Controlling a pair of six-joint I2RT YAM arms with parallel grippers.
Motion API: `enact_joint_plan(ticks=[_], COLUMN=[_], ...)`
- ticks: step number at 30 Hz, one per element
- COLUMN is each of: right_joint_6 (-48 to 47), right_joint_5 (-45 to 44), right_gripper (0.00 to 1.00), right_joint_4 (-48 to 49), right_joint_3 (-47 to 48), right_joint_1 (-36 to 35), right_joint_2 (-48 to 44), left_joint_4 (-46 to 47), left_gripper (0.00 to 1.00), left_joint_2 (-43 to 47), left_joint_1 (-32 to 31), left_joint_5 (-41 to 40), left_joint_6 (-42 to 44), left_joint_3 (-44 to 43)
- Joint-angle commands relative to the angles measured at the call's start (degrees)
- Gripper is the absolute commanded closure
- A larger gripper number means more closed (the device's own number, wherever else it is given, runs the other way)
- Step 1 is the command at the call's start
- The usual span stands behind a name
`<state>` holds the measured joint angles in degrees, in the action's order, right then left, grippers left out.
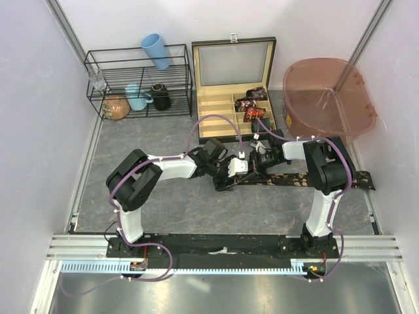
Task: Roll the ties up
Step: Roll the tie at the center of the board.
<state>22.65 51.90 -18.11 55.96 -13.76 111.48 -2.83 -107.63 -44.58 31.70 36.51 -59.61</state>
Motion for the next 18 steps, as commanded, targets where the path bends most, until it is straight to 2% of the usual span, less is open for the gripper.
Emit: enact_joint_plan(ticks=[1, 10, 18], right_joint_6=[-0.8, -0.4, 0.4], right_joint_5=[-3.6, -2.3, -0.7], right_gripper=[1.0, 1.0, 1.0], right_joint_4=[0.8, 1.0, 1.0], right_joint_3=[-0.5, -0.8, -0.4], right_joint_1=[0.1, 0.1, 0.0], right_joint_2=[0.0, -0.6, -3.5], left_joint_4=[1.8, 1.8, -0.9], left_gripper=[0.3, 0.53, 0.87], left_joint_2=[-1.6, -1.4, -0.2], left_joint_1=[-1.2, -1.4, -1.4], left_joint_5=[-2.4, -4.3, -0.4], left_joint_6=[-0.3, -1.6, -2.2], left_joint_3=[-1.9, -2.0, -1.4])
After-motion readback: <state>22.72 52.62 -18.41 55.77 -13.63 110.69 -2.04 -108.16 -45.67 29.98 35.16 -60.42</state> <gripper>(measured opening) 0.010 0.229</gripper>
